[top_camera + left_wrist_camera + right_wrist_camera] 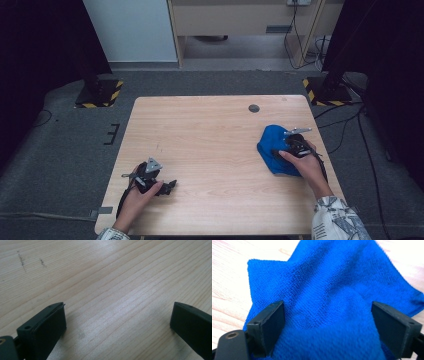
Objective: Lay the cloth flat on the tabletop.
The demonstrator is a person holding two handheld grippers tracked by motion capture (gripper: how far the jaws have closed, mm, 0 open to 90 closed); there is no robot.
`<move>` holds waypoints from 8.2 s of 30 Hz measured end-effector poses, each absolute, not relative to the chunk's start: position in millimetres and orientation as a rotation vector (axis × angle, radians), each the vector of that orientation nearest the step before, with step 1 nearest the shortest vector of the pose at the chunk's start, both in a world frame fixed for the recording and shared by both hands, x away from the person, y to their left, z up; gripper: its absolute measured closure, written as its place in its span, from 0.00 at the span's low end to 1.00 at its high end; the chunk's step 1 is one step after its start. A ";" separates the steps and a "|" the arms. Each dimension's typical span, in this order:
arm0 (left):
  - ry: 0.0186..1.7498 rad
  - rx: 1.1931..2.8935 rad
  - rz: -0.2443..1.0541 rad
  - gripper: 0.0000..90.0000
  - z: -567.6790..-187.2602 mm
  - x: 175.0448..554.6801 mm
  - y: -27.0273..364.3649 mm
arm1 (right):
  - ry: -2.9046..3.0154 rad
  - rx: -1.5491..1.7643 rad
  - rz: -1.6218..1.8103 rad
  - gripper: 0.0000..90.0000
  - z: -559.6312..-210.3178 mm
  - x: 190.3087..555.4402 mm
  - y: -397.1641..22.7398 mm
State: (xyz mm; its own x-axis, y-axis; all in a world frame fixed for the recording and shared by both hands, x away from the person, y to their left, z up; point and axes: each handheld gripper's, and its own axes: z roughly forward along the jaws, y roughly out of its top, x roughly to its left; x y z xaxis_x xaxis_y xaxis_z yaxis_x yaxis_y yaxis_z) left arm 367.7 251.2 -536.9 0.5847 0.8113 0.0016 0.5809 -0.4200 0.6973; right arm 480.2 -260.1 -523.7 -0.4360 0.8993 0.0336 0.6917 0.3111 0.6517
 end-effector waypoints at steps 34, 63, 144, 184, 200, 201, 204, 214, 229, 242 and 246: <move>1.102 2.153 0.449 0.00 -536.9 367.6 251.2 | 2.271 1.228 1.148 0.82 -474.7 460.7 -235.2; 1.102 2.151 0.448 0.00 -537.0 367.8 251.0 | 2.438 0.954 1.275 0.81 -456.8 439.3 -126.8; 1.105 2.152 0.450 0.00 -536.8 367.1 250.7 | 2.427 0.931 1.248 0.87 -487.1 378.6 -113.4; 1.103 2.146 0.475 0.08 -531.2 366.3 250.4 | 2.343 1.120 1.121 0.96 -505.0 375.1 -170.6; 1.092 2.109 0.492 0.08 -524.3 365.0 249.1 | 2.284 1.277 1.084 0.53 -509.0 381.8 -183.3; 1.091 2.104 0.493 0.08 -523.9 365.1 248.8 | 2.273 1.289 1.082 0.51 -508.4 382.5 -183.3; 1.086 2.080 0.496 0.08 -520.5 366.7 248.0 | 2.243 1.322 1.066 0.51 -509.0 386.7 -185.1; 1.020 2.051 0.472 0.10 -505.0 384.3 228.5 | 2.224 1.364 1.011 0.94 -514.5 401.7 -194.3; 0.972 2.056 0.403 0.23 -496.7 443.4 176.9 | 2.232 1.309 1.012 0.98 -524.8 421.9 -193.7; 0.997 2.129 0.333 0.33 -519.1 476.4 155.4 | 2.246 1.305 1.028 0.98 -528.5 431.6 -190.8; 0.992 2.163 0.318 0.50 -525.1 477.9 152.6 | 2.239 1.307 1.049 0.98 -528.0 431.5 -191.8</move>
State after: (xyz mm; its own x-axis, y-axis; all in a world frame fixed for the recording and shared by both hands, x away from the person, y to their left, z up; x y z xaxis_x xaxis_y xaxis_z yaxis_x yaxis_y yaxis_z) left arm 477.9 152.6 -525.1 0.6729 0.7363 -0.0716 0.5576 -0.4411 0.7032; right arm 431.5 -191.8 -528.0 -0.5172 0.8530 0.0699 0.5994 0.3027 0.7410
